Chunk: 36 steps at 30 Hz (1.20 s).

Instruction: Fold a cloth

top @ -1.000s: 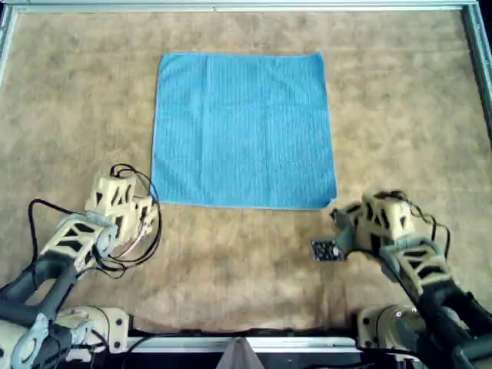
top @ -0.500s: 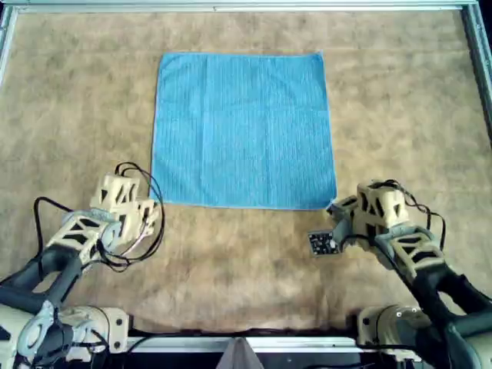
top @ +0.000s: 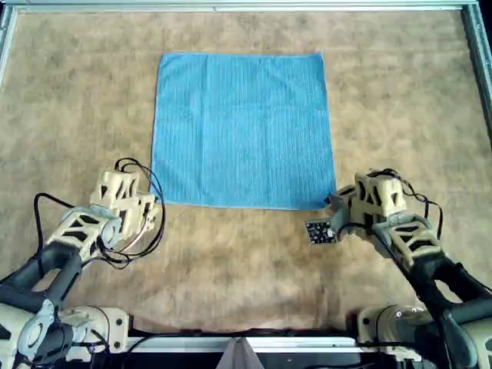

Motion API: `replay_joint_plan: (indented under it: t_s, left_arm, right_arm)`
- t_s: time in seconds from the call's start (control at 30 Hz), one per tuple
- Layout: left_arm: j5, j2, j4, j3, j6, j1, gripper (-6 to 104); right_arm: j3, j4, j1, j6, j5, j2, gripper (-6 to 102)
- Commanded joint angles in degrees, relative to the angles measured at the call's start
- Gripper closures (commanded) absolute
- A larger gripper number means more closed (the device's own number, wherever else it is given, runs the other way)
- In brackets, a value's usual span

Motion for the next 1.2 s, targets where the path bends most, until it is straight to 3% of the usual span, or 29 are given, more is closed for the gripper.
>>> replay_joint_plan:
  t_s: [0.0,1.17]
  left_arm:
    - [-0.26,0.62,-0.97,-3.52,0.26,-1.32,24]
    - [-0.26,-11.87,-1.67,-11.69,0.26,-1.23,24]
  right_arm:
    - [-4.57,-0.44,0.26,-0.35,-0.26,0.44,52]
    - [-16.70,-0.62,0.35,-0.35,-0.35,-16.52,52]
